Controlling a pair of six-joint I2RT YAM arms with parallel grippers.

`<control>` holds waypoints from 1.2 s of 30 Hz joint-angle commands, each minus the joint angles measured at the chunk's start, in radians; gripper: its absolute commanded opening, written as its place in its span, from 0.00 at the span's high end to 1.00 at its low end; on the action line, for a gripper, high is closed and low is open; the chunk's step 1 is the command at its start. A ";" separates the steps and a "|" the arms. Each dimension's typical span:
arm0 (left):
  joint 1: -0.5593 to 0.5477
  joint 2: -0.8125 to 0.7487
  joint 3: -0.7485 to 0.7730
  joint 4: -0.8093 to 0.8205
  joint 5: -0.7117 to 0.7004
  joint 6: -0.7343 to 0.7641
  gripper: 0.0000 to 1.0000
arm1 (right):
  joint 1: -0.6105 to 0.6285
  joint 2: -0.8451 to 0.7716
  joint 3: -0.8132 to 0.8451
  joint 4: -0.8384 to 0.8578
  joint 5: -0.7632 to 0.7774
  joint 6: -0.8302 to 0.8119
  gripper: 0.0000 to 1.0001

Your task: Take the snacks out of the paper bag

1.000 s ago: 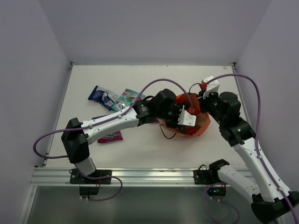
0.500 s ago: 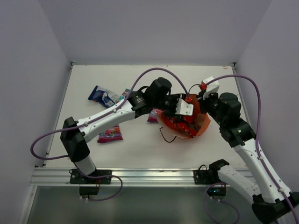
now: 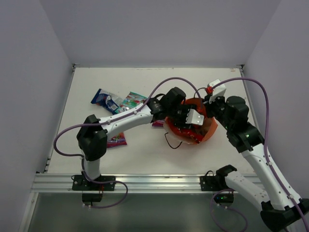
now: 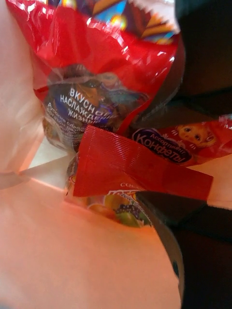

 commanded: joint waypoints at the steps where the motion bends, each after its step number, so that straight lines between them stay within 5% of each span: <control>1: 0.005 0.022 0.025 0.023 -0.032 0.012 0.38 | 0.003 -0.028 0.033 0.119 -0.019 -0.002 1.00; 14: 0.003 0.115 0.041 0.038 -0.040 0.023 0.25 | 0.011 -0.014 0.039 0.113 -0.042 0.003 1.00; 17: 0.003 0.126 0.048 0.038 -0.023 0.012 0.38 | 0.012 -0.011 0.031 0.122 -0.045 0.009 1.00; 20: 0.003 0.120 0.047 0.040 -0.023 0.006 0.65 | 0.012 -0.014 0.018 0.136 -0.027 0.011 1.00; 21: 0.003 0.113 0.047 0.040 -0.023 0.006 0.86 | 0.012 -0.014 0.015 0.137 -0.027 0.009 1.00; 23: 0.003 0.079 0.039 0.049 -0.025 0.000 0.99 | 0.012 -0.017 -0.001 0.151 0.016 0.008 1.00; 36: 0.005 -0.324 -0.035 0.193 0.066 -0.081 1.00 | 0.012 0.003 -0.015 0.170 0.200 0.012 1.00</control>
